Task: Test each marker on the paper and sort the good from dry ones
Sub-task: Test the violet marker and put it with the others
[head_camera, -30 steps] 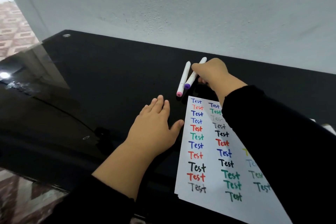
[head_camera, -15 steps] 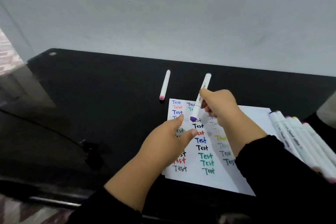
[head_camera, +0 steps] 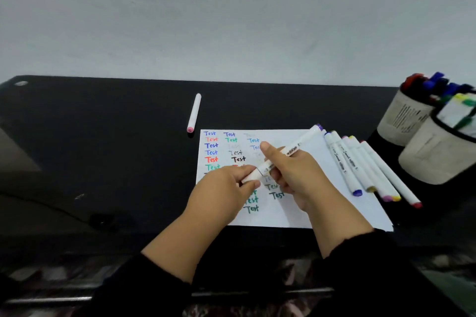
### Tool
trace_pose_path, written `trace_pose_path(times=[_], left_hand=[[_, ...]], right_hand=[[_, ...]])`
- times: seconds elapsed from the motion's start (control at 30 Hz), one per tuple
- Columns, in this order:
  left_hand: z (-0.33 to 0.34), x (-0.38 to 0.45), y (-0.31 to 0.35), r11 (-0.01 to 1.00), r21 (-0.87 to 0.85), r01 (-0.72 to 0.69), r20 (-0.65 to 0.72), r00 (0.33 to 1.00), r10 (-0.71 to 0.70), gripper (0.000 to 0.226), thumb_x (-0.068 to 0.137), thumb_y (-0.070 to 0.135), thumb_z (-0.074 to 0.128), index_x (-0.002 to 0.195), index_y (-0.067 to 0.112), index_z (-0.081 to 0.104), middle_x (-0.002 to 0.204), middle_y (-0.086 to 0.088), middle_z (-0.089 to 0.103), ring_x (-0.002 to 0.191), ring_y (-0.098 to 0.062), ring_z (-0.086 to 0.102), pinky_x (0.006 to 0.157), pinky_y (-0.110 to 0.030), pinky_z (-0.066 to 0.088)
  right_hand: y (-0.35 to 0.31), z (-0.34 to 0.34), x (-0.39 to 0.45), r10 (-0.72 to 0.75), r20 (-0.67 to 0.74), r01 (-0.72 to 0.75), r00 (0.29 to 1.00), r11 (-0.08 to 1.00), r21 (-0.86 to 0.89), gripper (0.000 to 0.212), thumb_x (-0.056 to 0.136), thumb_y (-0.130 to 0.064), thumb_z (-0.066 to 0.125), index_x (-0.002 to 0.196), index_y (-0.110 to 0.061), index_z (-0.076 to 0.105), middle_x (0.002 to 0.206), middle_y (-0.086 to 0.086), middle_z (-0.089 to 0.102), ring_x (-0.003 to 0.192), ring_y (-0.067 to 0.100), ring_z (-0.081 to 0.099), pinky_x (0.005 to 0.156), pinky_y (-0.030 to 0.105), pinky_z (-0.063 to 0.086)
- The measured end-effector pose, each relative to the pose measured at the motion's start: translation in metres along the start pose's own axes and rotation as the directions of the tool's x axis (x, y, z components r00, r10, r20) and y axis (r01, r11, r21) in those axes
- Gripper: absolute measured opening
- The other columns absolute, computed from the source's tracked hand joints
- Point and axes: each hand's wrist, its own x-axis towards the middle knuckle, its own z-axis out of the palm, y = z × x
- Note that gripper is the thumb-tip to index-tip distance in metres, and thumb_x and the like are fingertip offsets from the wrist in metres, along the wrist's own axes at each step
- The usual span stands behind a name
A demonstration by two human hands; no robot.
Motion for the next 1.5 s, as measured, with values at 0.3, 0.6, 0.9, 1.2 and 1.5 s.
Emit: trace_pose_path(times=[0.3, 0.6, 0.9, 1.2, 1.5], left_hand=[[0.003, 0.007, 0.011, 0.981, 0.187, -0.050, -0.003, 0.999, 0.051, 0.043, 0.093, 0.047, 0.047, 0.134, 0.037, 0.046, 0.123, 0.010, 0.056, 0.104, -0.009, 0.051, 0.074, -0.020, 0.036], [-0.010, 0.010, 0.010, 0.996, -0.084, -0.013, 0.138, 0.990, 0.024, 0.010, 0.088, 0.039, 0.059, 0.089, 0.043, 0.068, 0.090, -0.004, 0.069, 0.066, -0.016, 0.057, 0.059, -0.025, 0.044], [-0.003, 0.008, 0.016, 0.992, 0.114, -0.055, 0.019, 0.998, 0.053, 0.033, 0.092, 0.043, 0.051, 0.125, 0.039, 0.055, 0.103, 0.004, 0.065, 0.083, -0.009, 0.052, 0.072, -0.024, 0.044], [-0.017, 0.009, -0.009, 0.976, -0.210, 0.052, 0.058, 0.997, -0.041, 0.015, 0.085, 0.040, 0.063, 0.073, 0.036, 0.071, 0.072, 0.014, 0.056, 0.063, -0.007, 0.048, 0.055, -0.019, 0.039], [0.006, 0.010, -0.010, 0.978, -0.208, 0.020, -0.091, 0.995, -0.040, 0.036, 0.087, 0.038, 0.062, 0.123, 0.037, 0.058, 0.122, 0.017, 0.058, 0.100, -0.003, 0.051, 0.076, -0.021, 0.038]], right_hand=[[0.005, 0.002, 0.004, -0.078, -0.079, 0.092, 0.994, 0.976, 0.196, 0.034, 0.087, -0.008, 0.056, 0.059, -0.015, 0.039, 0.049, 0.003, 0.041, 0.037, 0.009, 0.035, 0.038, 0.019, 0.029], [0.004, -0.001, 0.003, -0.160, -0.021, 0.160, 0.987, 0.952, 0.263, 0.040, 0.088, -0.001, 0.052, 0.056, -0.015, 0.032, 0.046, 0.001, 0.033, 0.033, 0.008, 0.030, 0.036, 0.017, 0.026], [0.002, 0.001, 0.002, -0.050, -0.105, 0.078, 0.993, 0.956, 0.283, 0.037, 0.084, -0.002, 0.049, 0.055, -0.017, 0.033, 0.038, -0.007, 0.035, 0.033, 0.006, 0.030, 0.036, 0.016, 0.025], [0.000, -0.024, 0.014, -0.056, -0.172, 0.117, 0.984, 0.921, 0.371, 0.038, 0.087, 0.000, 0.049, 0.057, -0.018, 0.034, 0.043, -0.002, 0.034, 0.034, 0.005, 0.028, 0.035, 0.014, 0.019], [0.009, -0.039, -0.001, -0.103, -0.105, 0.122, 0.989, 0.975, 0.186, 0.028, 0.093, -0.033, 0.057, 0.073, -0.013, 0.061, 0.049, 0.003, 0.057, 0.041, 0.010, 0.041, 0.039, 0.017, 0.031]])
